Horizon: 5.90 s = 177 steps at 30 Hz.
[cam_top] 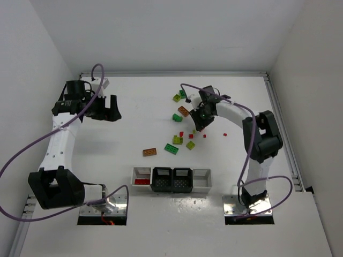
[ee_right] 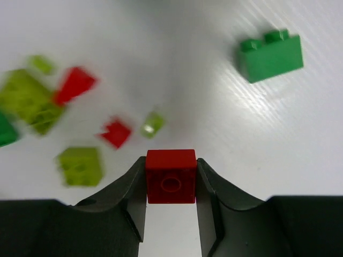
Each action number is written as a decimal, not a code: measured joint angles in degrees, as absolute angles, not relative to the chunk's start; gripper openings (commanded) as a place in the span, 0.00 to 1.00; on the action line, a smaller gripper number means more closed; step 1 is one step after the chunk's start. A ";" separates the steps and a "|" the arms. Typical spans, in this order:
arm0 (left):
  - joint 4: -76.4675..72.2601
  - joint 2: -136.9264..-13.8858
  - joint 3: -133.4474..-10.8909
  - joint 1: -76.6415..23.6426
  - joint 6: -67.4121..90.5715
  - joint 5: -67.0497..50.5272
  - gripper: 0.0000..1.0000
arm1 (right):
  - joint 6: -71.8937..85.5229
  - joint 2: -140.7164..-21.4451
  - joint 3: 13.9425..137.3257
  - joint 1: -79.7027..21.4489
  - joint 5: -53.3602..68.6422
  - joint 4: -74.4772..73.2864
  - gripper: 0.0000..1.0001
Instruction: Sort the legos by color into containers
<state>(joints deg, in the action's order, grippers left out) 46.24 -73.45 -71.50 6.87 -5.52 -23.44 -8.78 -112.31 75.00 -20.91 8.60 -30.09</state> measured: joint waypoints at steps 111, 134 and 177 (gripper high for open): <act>38.74 -127.02 -101.38 -41.25 8.23 -1.72 0.55 | 3.05 -85.45 62.57 -4.29 19.70 -31.73 0.50; 38.63 -128.77 -101.89 -40.27 9.69 0.21 0.11 | -1.10 -90.30 59.40 -7.73 23.29 -31.64 0.51; 39.16 -107.44 -88.68 -18.57 8.19 -9.08 0.11 | 0.08 -115.37 75.57 -24.84 20.38 -29.43 0.50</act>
<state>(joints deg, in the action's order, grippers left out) 39.16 -107.44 -88.68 -18.57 8.19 -9.08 0.08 -115.37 75.57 -24.84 20.38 -29.43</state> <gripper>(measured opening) 0.263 0.491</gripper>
